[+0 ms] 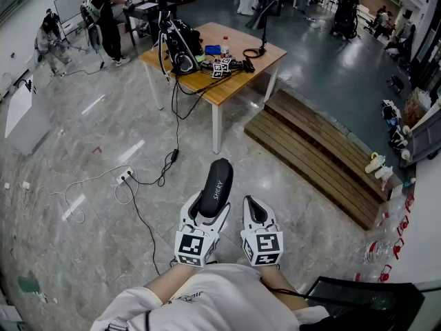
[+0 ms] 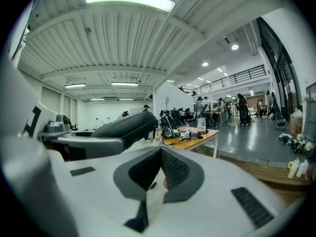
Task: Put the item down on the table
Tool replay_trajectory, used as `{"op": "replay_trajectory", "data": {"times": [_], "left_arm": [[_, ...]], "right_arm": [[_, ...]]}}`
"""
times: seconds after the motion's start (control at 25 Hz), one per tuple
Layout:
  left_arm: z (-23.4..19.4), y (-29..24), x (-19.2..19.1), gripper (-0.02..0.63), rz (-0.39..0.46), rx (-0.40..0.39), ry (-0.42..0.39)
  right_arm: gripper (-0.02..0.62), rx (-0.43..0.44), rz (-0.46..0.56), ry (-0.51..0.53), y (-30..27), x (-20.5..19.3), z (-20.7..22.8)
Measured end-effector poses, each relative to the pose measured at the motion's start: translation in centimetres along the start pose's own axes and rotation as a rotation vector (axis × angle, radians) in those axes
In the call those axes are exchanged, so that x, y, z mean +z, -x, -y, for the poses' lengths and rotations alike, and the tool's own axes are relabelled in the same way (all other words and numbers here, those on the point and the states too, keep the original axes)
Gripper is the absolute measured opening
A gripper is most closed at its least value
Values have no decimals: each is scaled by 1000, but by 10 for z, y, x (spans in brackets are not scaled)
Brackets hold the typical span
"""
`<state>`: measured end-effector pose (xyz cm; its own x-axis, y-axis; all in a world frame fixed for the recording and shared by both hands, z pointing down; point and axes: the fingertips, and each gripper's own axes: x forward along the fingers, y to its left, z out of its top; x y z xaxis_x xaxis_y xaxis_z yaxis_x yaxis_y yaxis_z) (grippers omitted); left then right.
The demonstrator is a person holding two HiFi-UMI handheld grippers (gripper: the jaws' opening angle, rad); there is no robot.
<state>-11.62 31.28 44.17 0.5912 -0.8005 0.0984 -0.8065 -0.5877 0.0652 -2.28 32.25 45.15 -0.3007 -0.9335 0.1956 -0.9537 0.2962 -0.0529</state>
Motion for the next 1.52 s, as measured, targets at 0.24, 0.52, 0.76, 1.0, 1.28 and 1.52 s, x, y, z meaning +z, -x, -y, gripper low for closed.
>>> {"op": "replay_trajectory", "data": {"times": [0.24,0.52,0.76,1.0,1.28,1.52], "left_arm": [[-24,-9,-10,334,6,-20,-2],[-61,-48,-12,334,-18,10,-1],[-93,-127,-16,334,-37,40,15],[-121,-238,2,334,-23,58,0],[-141,-359,34,334,0,83,-33],[-160,-407,48,334,-21,130,-20]], "right_arm": [[3,-12,-7,-4,-25,-4,-9],[3,-1,-16,-12,-80,0,5],[3,6,-6,2,-154,11,57],[3,40,-5,3,-242,36,127],[3,95,18,45,-338,80,211],[3,121,39,40,-381,107,240]]}}
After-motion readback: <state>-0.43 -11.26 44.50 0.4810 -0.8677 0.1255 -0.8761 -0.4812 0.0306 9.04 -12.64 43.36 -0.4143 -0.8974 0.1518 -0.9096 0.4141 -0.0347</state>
